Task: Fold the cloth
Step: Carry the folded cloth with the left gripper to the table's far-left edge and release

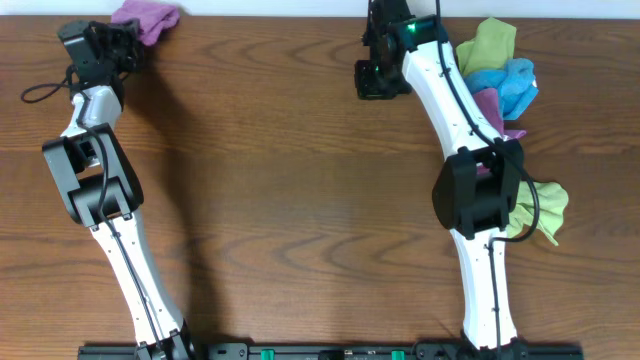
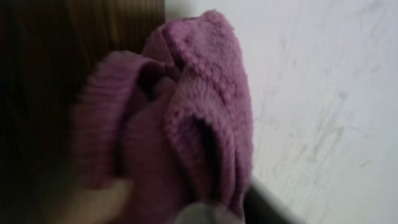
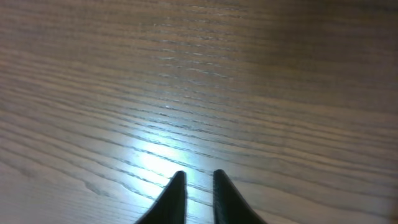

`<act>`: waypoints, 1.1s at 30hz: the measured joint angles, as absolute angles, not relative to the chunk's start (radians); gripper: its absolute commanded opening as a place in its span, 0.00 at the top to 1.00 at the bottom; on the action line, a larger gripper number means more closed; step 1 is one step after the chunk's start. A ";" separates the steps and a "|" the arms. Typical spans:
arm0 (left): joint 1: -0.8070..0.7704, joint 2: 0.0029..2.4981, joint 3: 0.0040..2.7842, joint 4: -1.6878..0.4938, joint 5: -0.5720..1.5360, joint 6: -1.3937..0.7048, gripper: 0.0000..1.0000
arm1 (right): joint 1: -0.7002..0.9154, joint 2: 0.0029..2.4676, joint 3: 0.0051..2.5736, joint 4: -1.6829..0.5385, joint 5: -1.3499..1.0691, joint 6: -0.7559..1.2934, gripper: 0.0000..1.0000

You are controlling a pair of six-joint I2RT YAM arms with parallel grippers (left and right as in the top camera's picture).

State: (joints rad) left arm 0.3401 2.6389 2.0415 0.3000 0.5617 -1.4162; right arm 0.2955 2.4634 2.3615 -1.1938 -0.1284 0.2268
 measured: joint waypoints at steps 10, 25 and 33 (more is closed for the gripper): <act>0.339 2.639 2.041 0.263 0.659 -1.382 0.04 | 0.296 2.463 2.362 -1.201 -0.131 0.230 0.46; 0.353 2.378 2.043 -0.374 0.526 -1.007 0.05 | 0.296 2.463 2.362 -1.211 -0.136 0.230 0.46; 0.360 2.186 2.043 -0.602 0.379 -0.810 0.04 | 0.296 2.463 2.362 -1.211 -0.154 0.225 0.45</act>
